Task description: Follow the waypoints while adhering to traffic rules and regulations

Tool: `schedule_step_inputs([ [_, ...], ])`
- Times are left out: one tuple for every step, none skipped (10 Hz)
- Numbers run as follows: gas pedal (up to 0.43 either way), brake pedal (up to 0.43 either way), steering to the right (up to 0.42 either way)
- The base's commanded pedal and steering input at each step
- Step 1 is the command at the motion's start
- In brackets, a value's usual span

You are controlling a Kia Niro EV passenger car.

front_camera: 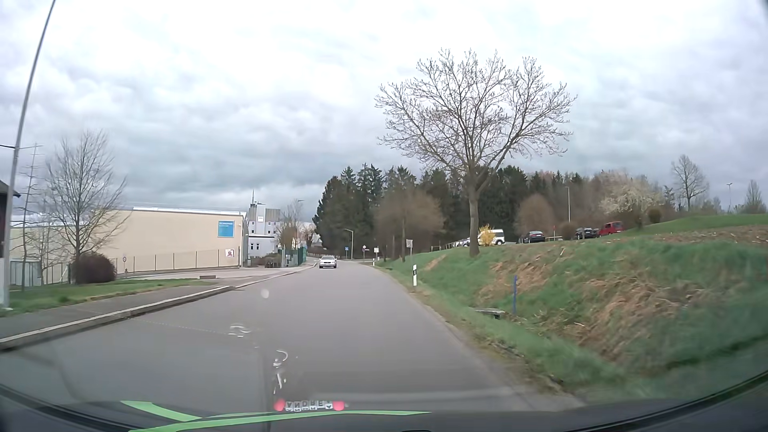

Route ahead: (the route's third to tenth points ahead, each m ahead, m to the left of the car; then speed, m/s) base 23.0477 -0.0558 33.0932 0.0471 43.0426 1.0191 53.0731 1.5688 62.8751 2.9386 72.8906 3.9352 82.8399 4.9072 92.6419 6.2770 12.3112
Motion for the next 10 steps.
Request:
schedule_step_inputs([
  [0.047, 0.000, -0.008],
  [0.047, 0.000, -0.008],
  [0.047, 0.000, -0.008],
  [0.059, 0.000, -0.008],
  [0.059, 0.000, -0.008],
  [0.067, 0.000, -0.008],
  [0.067, 0.000, -0.008],
  [0.067, 0.000, -0.008],
  [0.067, 0.000, -0.008],
  [0.067, 0.000, -0.008],
])
